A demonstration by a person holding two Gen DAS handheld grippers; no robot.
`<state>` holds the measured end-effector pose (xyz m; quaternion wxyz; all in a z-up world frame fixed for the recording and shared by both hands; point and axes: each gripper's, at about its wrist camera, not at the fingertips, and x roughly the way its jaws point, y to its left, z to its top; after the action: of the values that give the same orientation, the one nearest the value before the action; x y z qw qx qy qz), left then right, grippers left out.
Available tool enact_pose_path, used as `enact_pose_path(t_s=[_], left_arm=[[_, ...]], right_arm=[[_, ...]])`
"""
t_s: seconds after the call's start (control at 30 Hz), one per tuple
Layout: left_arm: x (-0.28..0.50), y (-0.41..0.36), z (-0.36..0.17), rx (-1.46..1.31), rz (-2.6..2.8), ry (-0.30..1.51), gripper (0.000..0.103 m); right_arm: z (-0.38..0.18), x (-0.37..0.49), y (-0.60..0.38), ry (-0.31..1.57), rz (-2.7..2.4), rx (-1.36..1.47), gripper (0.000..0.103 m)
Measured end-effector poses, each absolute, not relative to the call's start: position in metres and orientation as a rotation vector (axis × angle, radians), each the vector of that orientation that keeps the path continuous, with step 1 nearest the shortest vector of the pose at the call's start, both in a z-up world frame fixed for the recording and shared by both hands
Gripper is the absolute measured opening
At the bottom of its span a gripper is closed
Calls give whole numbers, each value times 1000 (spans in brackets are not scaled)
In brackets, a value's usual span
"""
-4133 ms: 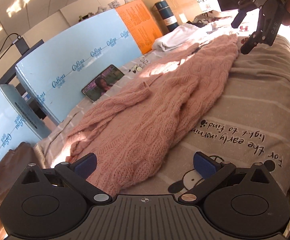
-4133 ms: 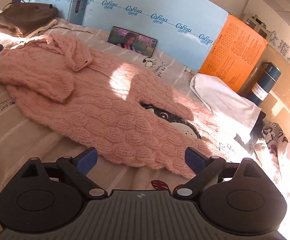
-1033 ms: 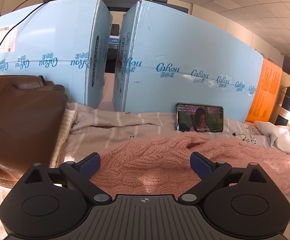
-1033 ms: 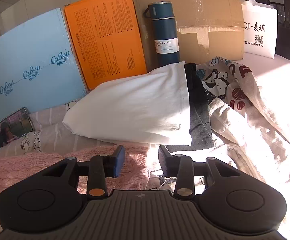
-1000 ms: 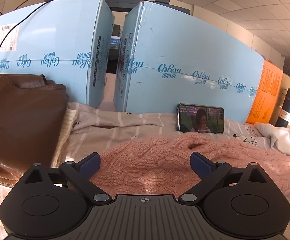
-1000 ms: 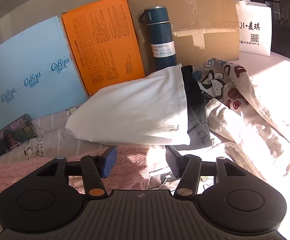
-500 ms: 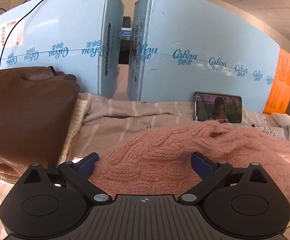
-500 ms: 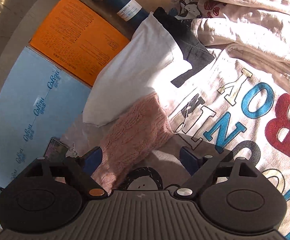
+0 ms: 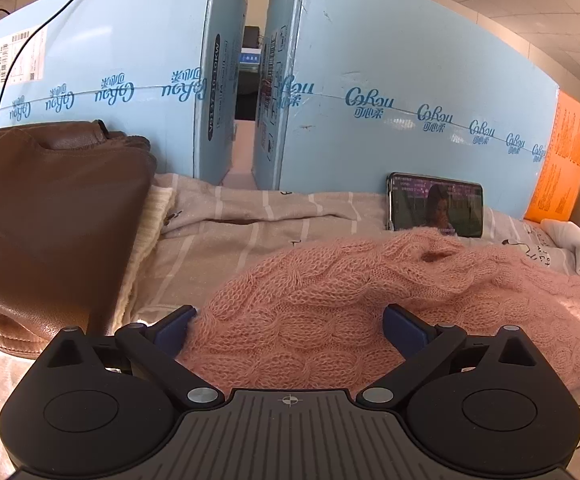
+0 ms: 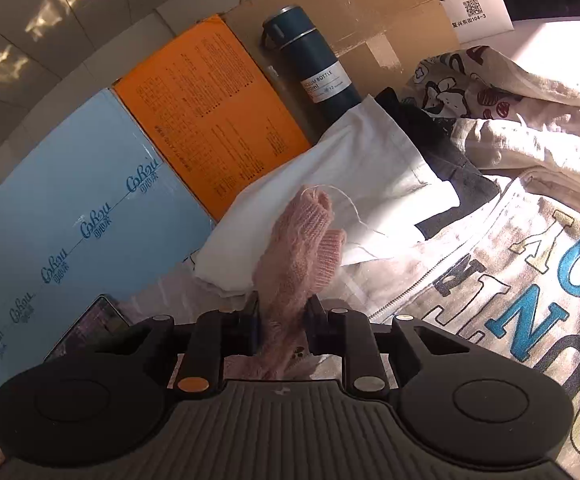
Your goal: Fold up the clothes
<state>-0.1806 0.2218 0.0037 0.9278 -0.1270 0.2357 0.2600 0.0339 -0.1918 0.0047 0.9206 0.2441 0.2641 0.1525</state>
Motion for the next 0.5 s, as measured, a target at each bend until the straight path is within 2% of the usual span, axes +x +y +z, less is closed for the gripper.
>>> enact_pose_path(t_s=[0.5], left_arm=[[-183, 215, 8, -230, 520, 443, 100]], right_arm=[[47, -12, -210, 233, 260, 308, 16]])
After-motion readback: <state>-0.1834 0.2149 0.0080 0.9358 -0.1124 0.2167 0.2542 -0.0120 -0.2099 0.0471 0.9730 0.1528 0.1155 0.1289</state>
